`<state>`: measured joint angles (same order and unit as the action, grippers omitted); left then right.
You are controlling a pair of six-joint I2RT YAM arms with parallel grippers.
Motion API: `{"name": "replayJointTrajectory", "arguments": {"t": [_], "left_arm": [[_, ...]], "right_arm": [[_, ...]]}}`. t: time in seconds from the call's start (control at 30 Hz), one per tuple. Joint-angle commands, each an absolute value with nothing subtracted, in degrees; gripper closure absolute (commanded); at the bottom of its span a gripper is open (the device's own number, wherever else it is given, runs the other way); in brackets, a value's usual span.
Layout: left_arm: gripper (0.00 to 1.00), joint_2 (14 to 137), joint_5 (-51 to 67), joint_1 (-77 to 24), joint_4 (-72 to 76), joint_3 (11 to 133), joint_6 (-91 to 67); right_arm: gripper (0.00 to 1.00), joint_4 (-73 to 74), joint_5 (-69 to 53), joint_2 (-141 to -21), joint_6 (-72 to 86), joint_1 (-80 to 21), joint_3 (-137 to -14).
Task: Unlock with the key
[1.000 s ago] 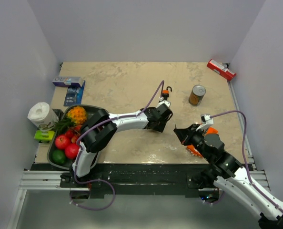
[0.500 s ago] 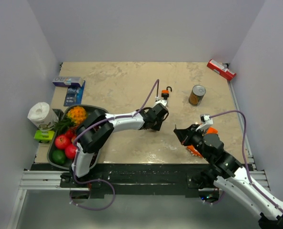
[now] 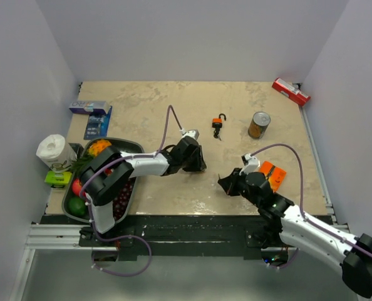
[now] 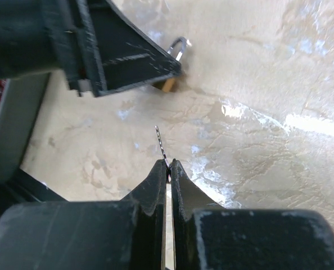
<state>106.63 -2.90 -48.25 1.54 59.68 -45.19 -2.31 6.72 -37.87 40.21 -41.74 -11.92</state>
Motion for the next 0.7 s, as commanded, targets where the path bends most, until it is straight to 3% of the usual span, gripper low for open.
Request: {"name": "replayJointTrajectory", "arguments": {"t": [0.0,0.33,0.67], "left_arm": [[1.00,103.10,1.40,-47.29,12.19,53.18,-53.78],[1.00,101.25,2.64,-47.02,21.79,45.54,-59.06],[1.00,100.28,2.46,-46.85,26.80,41.93,-60.73]], "right_arm": [[1.00,-15.10,6.06,-42.79,41.22,-42.62,-10.11],[1.00,-29.16,4.66,-57.38,46.57,-44.74,-9.40],[1.00,-34.10,2.55,-66.97,50.36,-45.35,-10.72]]}}
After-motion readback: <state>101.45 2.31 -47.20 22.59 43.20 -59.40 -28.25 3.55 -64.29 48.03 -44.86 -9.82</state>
